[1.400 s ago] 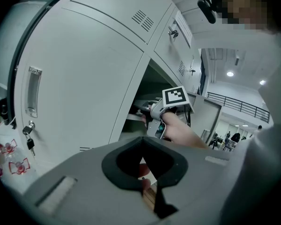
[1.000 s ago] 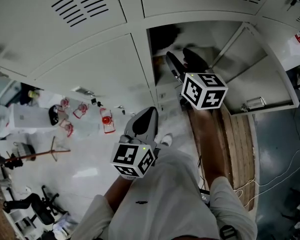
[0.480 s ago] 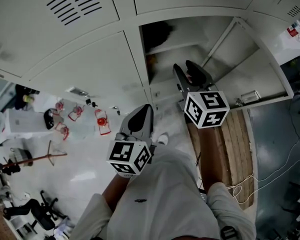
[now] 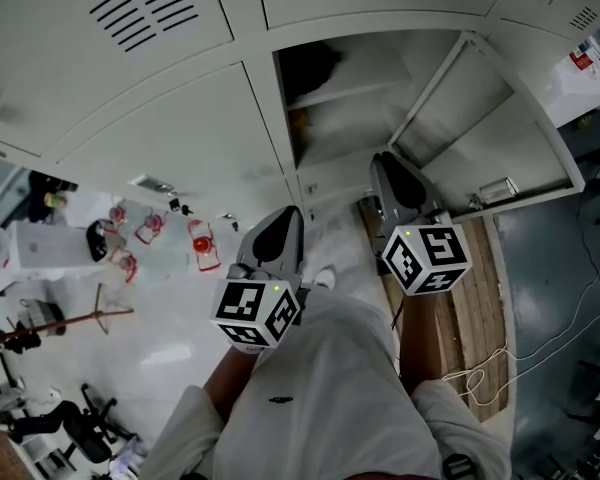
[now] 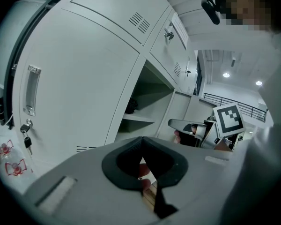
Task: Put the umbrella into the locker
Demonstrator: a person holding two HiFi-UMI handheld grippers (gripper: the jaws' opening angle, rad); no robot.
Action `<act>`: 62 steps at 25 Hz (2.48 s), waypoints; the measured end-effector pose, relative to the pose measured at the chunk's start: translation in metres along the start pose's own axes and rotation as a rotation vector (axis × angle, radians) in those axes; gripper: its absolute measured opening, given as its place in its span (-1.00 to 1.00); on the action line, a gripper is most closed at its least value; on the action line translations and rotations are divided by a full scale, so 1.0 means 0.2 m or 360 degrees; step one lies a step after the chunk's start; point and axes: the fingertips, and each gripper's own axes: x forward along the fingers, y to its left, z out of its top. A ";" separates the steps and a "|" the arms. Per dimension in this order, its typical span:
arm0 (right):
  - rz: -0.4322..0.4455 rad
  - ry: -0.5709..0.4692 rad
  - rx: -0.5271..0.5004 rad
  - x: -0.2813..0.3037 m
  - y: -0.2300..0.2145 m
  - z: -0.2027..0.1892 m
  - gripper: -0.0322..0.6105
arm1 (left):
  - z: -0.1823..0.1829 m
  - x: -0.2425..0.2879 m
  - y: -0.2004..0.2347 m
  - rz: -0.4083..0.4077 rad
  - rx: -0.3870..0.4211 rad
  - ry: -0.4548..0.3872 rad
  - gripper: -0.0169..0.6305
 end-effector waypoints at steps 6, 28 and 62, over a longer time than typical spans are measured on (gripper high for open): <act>-0.0078 -0.0035 -0.0034 -0.10 -0.03 0.00 -0.89 | 0.01 0.00 0.01 0.0006 0.0004 -0.0005 -0.90; -0.0299 -0.0094 -0.0022 -0.39 -0.17 -0.12 -0.89 | 0.02 -0.01 0.03 0.0000 0.0091 -0.0032 -0.89; -0.0295 -0.0102 -0.0016 -0.41 -0.15 -0.15 -0.89 | -0.01 -0.04 0.02 0.0021 0.0093 -0.0018 -0.90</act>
